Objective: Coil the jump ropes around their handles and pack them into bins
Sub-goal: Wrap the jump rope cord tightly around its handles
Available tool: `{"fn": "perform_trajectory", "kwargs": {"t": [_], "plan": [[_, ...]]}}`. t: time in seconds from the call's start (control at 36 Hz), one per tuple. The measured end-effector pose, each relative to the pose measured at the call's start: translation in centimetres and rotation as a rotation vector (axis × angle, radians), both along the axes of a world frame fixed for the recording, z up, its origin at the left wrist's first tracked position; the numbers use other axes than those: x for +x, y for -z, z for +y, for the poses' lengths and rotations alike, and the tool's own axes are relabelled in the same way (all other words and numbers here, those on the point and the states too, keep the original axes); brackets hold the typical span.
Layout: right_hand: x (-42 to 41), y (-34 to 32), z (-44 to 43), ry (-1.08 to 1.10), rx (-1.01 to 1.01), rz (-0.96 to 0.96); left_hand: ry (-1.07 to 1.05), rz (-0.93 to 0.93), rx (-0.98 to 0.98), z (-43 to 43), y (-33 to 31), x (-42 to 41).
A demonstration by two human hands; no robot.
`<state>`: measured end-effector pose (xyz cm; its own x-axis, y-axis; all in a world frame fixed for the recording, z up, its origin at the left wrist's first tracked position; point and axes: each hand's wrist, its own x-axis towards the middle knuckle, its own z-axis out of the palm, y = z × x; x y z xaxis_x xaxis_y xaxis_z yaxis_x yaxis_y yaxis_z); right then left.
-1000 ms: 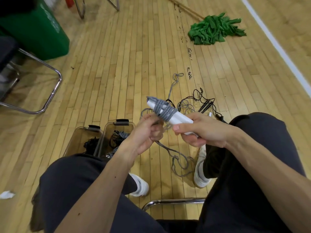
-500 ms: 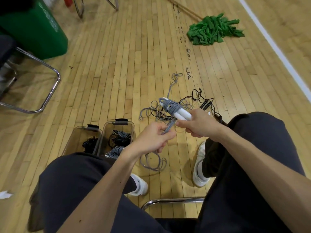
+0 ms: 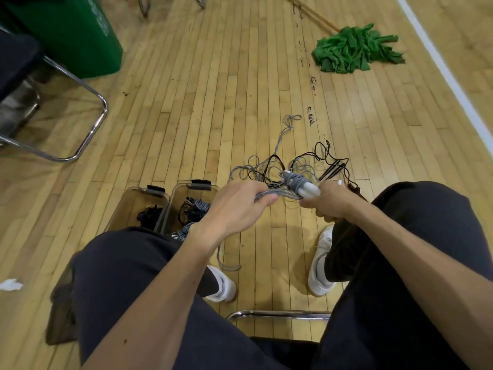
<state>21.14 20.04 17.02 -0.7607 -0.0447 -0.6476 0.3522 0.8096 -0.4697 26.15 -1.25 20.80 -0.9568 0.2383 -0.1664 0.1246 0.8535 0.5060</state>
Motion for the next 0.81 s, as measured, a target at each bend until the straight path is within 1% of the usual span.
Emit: {"fn": "perform_trajectory", "kwargs": {"t": [0.14,0.31,0.36,0.44,0.53,0.64,0.81], "plan": [[0.8,0.3,-0.7,-0.105,-0.026,-0.154,0.116,0.142,-0.037,0.2,0.1,0.3],[1.9,-0.2,-1.7,-0.293,-0.056,-0.247,0.085,0.306,0.061,-0.4,0.4,0.2],[2.2,-0.6,-1.8,-0.352,-0.070,-0.288,0.073,0.329,0.090,-0.6,0.5,0.1],[2.8,-0.8,-2.0,-0.422,-0.104,-0.341,0.038,0.303,0.140,-0.9,0.6,-0.3],[3.2,-0.8,-2.0,-0.474,-0.196,-0.342,-0.023,0.254,0.205,-1.0,0.5,-0.6],[3.5,-1.5,-2.0,-0.526,-0.299,-0.366,-0.131,0.111,0.331,-1.2,0.4,-1.0],[4.3,-2.4,-2.0,-0.581,-0.356,-0.451,-0.170,-0.068,0.451,-0.6,0.9,-1.3]]}}
